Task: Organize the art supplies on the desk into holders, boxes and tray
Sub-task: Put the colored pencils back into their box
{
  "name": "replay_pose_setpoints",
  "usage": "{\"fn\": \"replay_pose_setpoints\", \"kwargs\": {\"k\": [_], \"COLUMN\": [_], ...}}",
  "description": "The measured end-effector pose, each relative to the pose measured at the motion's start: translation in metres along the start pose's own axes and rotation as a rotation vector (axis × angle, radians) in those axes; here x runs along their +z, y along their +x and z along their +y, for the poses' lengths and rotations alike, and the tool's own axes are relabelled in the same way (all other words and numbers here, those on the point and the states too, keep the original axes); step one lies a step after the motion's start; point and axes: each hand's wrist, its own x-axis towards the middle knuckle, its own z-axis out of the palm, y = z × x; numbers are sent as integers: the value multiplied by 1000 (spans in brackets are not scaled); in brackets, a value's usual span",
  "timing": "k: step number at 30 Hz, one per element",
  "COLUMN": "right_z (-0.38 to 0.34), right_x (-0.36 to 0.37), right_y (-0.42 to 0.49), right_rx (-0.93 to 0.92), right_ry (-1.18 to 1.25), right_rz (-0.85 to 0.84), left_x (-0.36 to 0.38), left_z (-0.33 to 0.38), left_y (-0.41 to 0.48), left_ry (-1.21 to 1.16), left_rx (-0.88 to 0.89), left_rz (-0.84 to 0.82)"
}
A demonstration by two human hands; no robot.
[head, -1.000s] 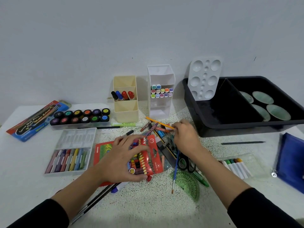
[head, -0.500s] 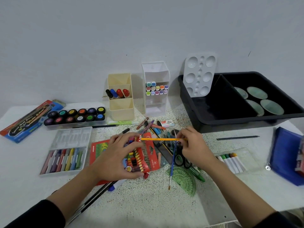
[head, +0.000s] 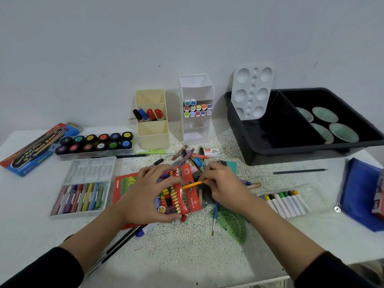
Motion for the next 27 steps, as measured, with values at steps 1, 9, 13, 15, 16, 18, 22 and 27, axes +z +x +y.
{"fn": "replay_pose_setpoints", "kwargs": {"k": [1,9,13,15,16,18,22,27], "right_z": [-4,-19,-11,-10,-10,-14,-19,-18], "right_x": [3,18,12,12,14,18,27,19], "right_y": [3,5,-2,-3,-3,1,9,7], "right_rx": [-24,-24,-38,-55,-56,-62,-34,3], "right_ry": [-7,-5,-99,-122,-121,-115,-93,-48], "right_rz": [-5,9,35,8,0,-18,-59,-16], "left_x": [0,3,5,5,5,4,3,2], "left_z": [0,-2,-5,-5,-4,-4,-4,-4], "left_y": [0,1,1,1,1,1,2,4], "left_ry": [3,18,25,23,21,21,6,-3], "left_rx": [5,-1,-3,7,11,16,8,2], "left_rz": [-2,3,-8,-8,-6,-3,-6,-31]}}
